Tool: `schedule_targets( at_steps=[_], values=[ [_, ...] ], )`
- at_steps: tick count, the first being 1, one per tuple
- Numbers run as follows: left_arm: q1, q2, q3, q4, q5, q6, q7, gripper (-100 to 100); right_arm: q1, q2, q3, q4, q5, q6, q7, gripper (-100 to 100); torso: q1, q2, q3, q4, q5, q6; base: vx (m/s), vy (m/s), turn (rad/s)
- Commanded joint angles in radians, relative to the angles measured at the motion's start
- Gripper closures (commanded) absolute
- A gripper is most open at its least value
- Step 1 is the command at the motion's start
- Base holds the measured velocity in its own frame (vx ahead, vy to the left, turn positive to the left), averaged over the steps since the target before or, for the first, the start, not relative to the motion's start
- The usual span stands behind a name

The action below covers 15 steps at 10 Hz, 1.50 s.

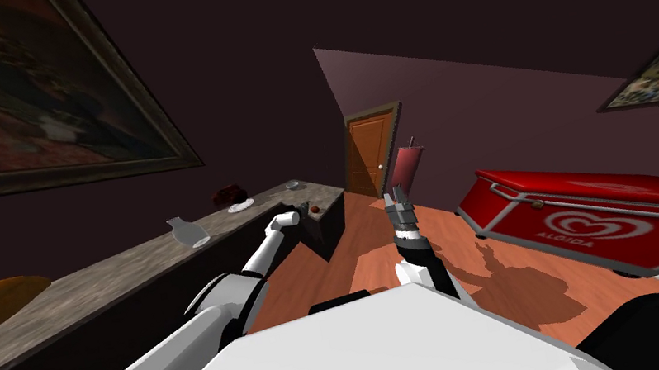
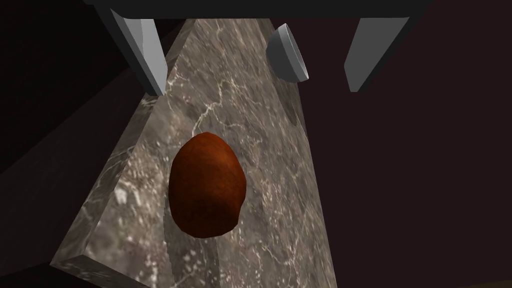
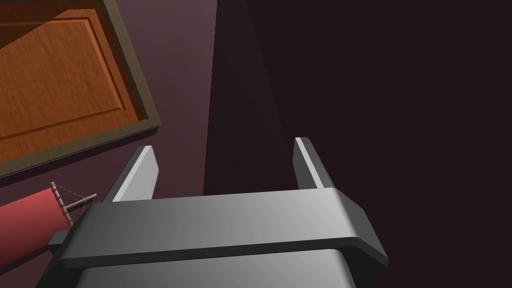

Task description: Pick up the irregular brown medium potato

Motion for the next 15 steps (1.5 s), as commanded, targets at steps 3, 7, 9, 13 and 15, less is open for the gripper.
schedule_targets(
  at_steps=[3,7,9,13,15],
  values=[
    [-0.079,0.005,-0.005,0.09,0.029,0.085,-0.012,-100,0.0,0.0,0.0,0.0,0.0,0.0,0.0,0,0.0,0.0,0.0,0.0,0.0,0.0,0.014,0.019,-0.046],
    [-0.141,0.005,-0.007,0.186,0.048,0.152,-0.019,-100,0.0,0.0,0.0,0.0,0.0,0.0,0.0,0,-0.001,-0.002,-0.001,0.0,0.0,0.0,0.029,0.012,-0.046],
    [-0.19,0.003,-0.008,0.253,0.062,0.209,-0.024,-100,0.0,0.0,0.0,0.0,0.0,0.0,0.0,0,-0.001,-0.002,-0.001,0.0,0.0,0.0,0.046,0.002,-0.062],
    [-0.245,-0.004,-0.007,0.359,0.075,0.289,-0.026,-100,0.0,0.0,0.0,0.0,0.0,0.0,0.0,0,-0.002,-0.004,-0.003,-0.001,0.0,0.0,0.079,-0.005,-0.048],
    [-0.247,-0.011,-0.008,0.394,0.077,0.312,-0.026,-100,0.0,0.0,0.0,0.0,0.0,0.0,0.0,0,-0.002,-0.006,-0.003,-0.001,0.0,0.0,0.111,-0.003,-0.049]
  ],
)
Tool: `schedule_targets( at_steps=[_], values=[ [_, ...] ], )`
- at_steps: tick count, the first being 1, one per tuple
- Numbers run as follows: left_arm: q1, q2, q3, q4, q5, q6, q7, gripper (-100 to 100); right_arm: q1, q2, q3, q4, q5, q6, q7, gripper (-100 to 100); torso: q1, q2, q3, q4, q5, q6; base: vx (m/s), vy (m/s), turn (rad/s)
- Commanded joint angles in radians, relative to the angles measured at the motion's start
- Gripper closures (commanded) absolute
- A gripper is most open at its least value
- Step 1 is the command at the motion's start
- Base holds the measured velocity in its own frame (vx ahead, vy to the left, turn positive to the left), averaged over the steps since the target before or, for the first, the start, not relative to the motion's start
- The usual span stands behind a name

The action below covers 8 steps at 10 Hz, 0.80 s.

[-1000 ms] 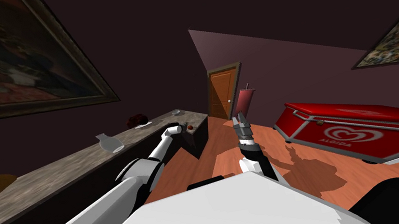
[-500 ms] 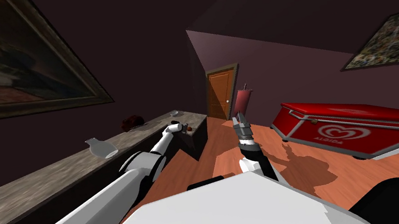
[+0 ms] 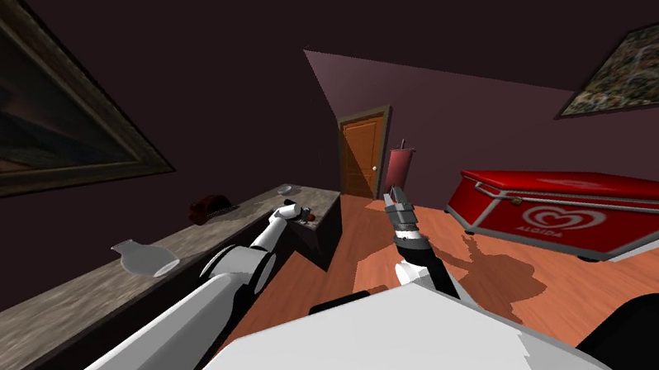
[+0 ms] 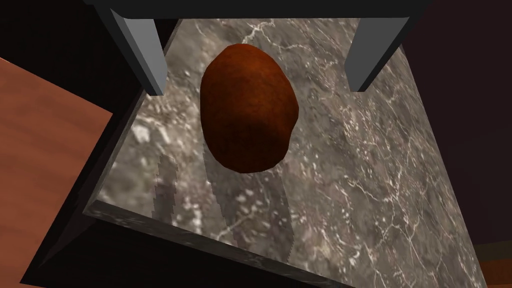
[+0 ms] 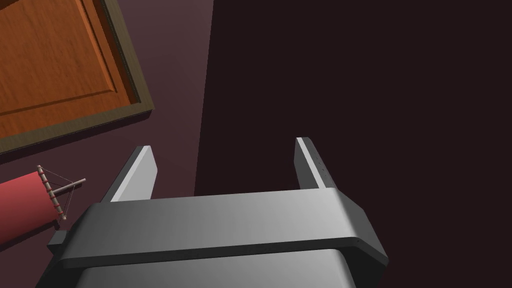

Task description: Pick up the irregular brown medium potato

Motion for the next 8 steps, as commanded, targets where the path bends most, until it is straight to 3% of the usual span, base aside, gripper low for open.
schedule_targets(
  at_steps=[1,2,3,7,8],
  values=[
    [0.0,0.0,0.0,0.0,0.0,0.0,0.0,-100,0.0,0.0,0.0,0.0,0.0,0.0,0.0,0,0.0,0.0,0.0,0.0,0.0,0.0,0.056,0.006,-0.013],
    [0.0,-0.001,0.0,0.002,0.0,0.002,0.001,0,0.0,0.0,0.0,0.0,0.0,0.0,0.0,0,0.0,0.003,0.001,0.0,0.0,0.0,0.01,0.0,0.003],
    [0.005,-0.009,-0.015,0.004,-0.015,-0.015,0.033,-100,0.0,0.0,0.0,0.0,0.0,0.0,0.0,0,0.0,0.006,0.003,0.001,0.0,0.0,0.018,0.036,-0.099],
    [0.016,-0.026,-0.044,0.008,-0.045,-0.05,0.098,-100,0.0,0.0,0.0,0.0,0.0,0.0,0.0,0,0.004,0.007,0.004,0.002,0.001,0.0,0.019,0.063,-0.094],
    [0.014,-0.024,-0.04,0.009,-0.04,-0.046,0.086,-100,0.0,0.0,0.0,0.0,0.0,0.0,0.0,0,0.004,0.007,0.004,0.002,0.001,0.0,0.008,0.024,-0.015]
  ],
)
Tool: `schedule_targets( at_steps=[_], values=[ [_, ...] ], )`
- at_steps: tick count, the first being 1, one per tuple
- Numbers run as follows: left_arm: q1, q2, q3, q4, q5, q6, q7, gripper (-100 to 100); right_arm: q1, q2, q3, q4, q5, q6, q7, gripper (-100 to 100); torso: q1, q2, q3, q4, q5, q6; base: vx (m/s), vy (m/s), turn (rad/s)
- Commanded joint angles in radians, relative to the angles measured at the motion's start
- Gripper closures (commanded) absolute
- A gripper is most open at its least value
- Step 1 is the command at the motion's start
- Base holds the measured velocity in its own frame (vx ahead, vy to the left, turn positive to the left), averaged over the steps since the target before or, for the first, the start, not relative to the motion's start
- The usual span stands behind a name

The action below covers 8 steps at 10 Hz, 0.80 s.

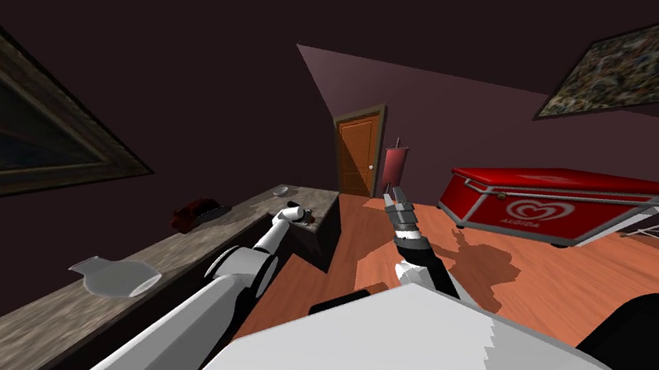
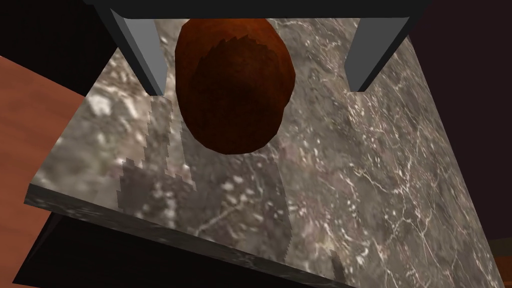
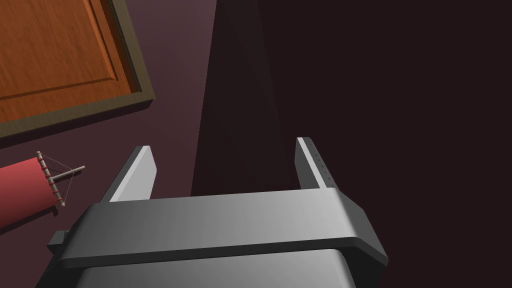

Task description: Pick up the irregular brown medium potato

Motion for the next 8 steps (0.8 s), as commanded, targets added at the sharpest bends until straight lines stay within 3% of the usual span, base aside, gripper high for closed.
schedule_targets(
  at_steps=[1,5,6,7,8],
  values=[
    [0.0,0.0,0.0,0.0,0.0,0.0,0.0,100,0.0,0.0,0.0,0.0,0.0,0.0,0.0,0,0.0,0.0,0.0,0.0,0.0,0.0,-0.002,0.005,0.01],
    [0.001,0.0,0.0,0.0,0.0,0.0,0.0,100,0.0,0.0,0.0,0.0,0.0,0.0,0.0,0,-0.002,0.001,0.0,0.0,-0.001,0.0,0.0,0.0,0.0],
    [0.001,0.0,0.0,0.0,0.0,0.0,0.0,0,0.0,0.0,0.0,0.0,0.0,0.0,0.0,0,-0.002,0.001,0.0,0.0,-0.001,0.0,0.0,0.0,0.0],
    [-0.006,0.009,0.016,-0.004,0.016,0.021,-0.035,100,0.0,0.0,0.0,0.0,0.0,0.0,0.0,0,-0.002,0.001,0.0,0.0,-0.001,0.0,-0.022,-0.042,0.134],
    [-0.007,0.012,0.021,-0.004,0.021,0.027,-0.046,100,0.0,0.0,0.0,0.0,0.0,0.0,0.0,0,-0.004,0.002,0.001,0.001,-0.001,-0.001,-0.02,-0.076,0.142]
  ],
)
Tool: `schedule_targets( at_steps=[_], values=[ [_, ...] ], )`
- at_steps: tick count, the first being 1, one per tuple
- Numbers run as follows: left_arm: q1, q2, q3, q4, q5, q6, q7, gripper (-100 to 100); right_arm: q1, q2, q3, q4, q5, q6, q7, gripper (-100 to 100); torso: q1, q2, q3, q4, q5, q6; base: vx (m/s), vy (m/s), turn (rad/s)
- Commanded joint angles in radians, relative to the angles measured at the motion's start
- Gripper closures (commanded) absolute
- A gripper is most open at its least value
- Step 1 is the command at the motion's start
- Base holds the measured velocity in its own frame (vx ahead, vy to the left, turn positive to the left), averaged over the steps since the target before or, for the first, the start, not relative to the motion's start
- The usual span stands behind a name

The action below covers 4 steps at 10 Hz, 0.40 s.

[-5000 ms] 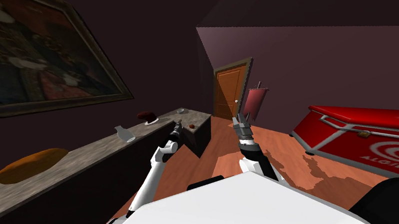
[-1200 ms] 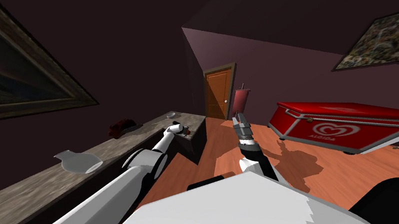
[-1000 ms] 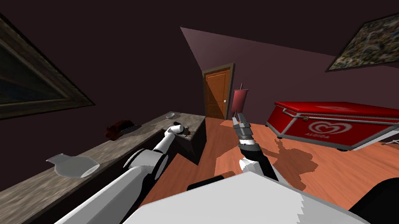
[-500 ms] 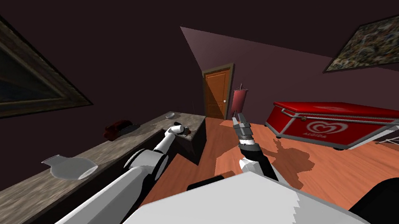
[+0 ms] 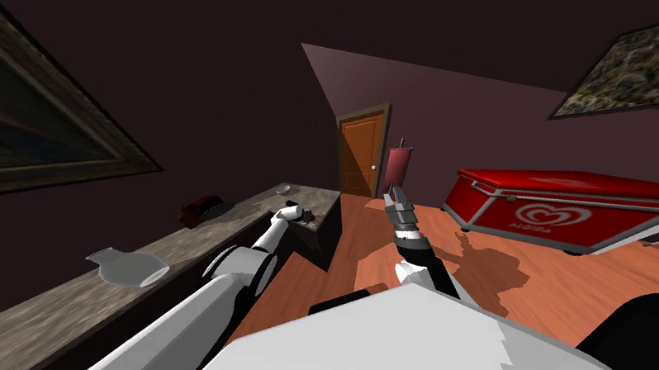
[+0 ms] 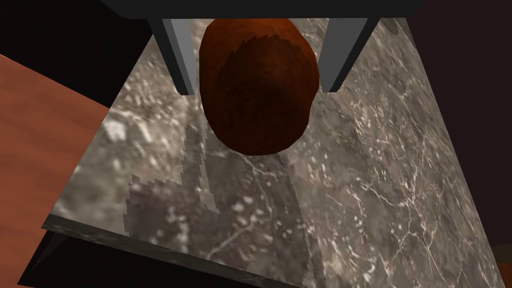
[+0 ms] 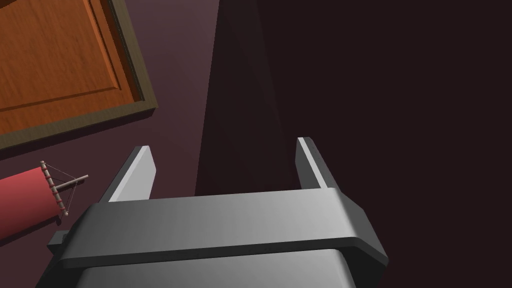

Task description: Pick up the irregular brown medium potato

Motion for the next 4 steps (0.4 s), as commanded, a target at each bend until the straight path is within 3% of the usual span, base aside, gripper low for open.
schedule_targets(
  at_steps=[1,2,3,4],
  values=[
    [-0.005,0.008,0.014,-0.002,0.015,0.019,-0.032,100,0.0,0.0,0.0,0.0,0.0,0.0,0.0,0,0.0,0.0,0.0,0.0,0.0,0.0,-0.028,-0.076,0.103],
    [-0.009,0.013,0.024,-0.003,0.024,0.03,-0.054,100,0.0,0.0,0.0,0.0,0.0,0.0,0.0,0,-0.001,0.001,0.0,0.0,0.0,0.0,-0.028,-0.081,0.09],
    [-0.005,0.01,0.018,-0.004,0.018,0.022,-0.037,100,0.0,0.0,0.0,0.0,0.0,0.0,0.0,0,-0.002,0.001,0.0,0.0,0.0,0.001,-0.01,-0.038,0.025],
    [-0.005,0.011,0.02,-0.003,0.019,0.025,-0.041,0,0.0,0.0,0.0,0.0,0.0,0.0,0.0,0,0.0,0.0,0.0,0.0,0.0,0.002,-0.003,-0.007,-0.003]
  ],
)
